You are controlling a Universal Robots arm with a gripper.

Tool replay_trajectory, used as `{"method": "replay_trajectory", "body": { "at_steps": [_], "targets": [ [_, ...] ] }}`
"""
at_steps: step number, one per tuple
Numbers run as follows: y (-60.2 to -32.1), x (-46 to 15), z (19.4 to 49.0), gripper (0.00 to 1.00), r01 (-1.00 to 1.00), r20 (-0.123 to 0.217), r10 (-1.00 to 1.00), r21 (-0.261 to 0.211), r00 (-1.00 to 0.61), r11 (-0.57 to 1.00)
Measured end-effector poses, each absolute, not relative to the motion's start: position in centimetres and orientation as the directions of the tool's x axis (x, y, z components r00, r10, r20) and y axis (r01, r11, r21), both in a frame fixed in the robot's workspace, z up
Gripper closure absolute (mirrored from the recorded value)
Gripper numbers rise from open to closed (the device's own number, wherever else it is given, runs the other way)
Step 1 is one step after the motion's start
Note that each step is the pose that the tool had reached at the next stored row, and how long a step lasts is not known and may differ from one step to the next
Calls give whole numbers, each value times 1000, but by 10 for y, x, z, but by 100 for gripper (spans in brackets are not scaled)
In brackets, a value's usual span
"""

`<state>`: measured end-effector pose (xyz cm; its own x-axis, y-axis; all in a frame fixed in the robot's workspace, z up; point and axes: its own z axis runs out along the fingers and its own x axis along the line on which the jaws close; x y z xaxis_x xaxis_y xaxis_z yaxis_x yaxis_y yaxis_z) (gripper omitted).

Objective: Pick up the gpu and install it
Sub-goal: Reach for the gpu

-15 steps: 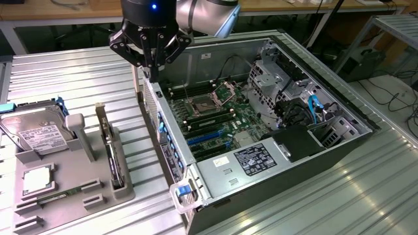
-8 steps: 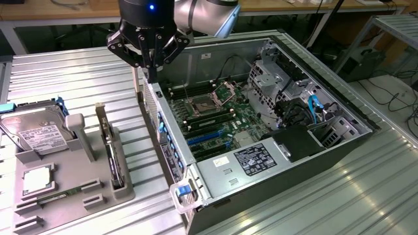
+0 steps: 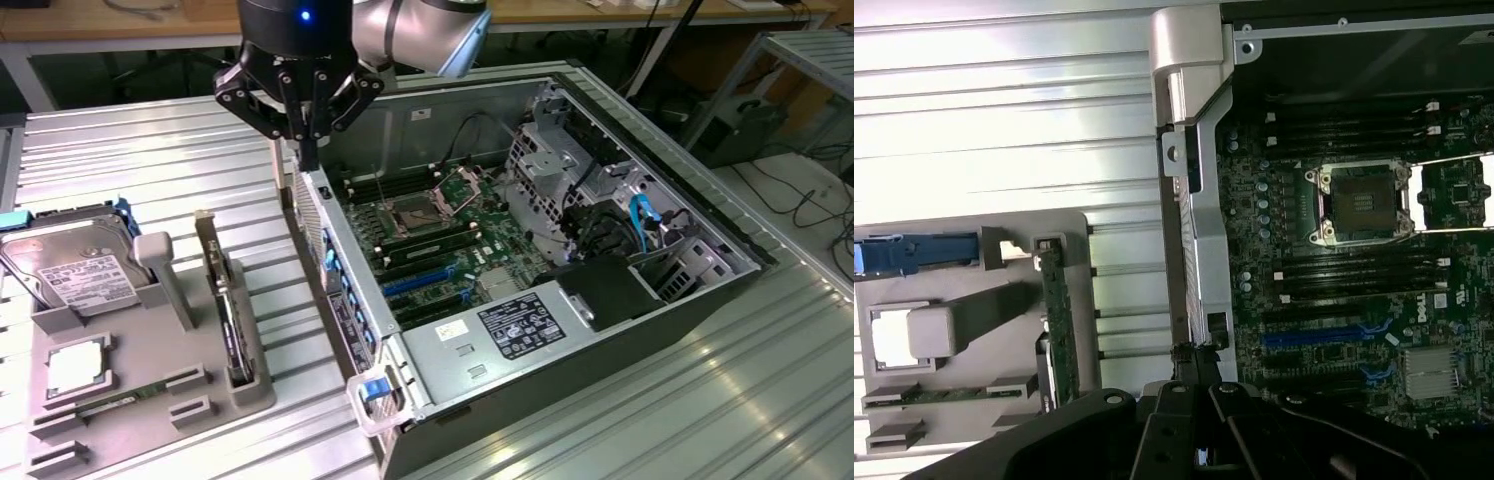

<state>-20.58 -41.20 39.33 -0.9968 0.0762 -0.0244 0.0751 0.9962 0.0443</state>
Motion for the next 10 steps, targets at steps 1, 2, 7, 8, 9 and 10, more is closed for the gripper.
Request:
{"method": "replay_trajectory", "body": {
  "at_steps": [1,2,7,8,9,10],
  "targets": [
    [-412,-206,393,89,75,-24,76,44,-997,996],
    [-412,-207,393,89,75,-24,76,44,-997,996],
    [-413,-210,393,89,75,-24,76,44,-997,996],
    [-413,-211,393,89,75,-24,76,44,-997,996],
    [-414,-211,393,89,75,-24,76,44,-997,996],
    [-414,-212,393,89,75,-24,76,44,-997,996]
  ]
}}
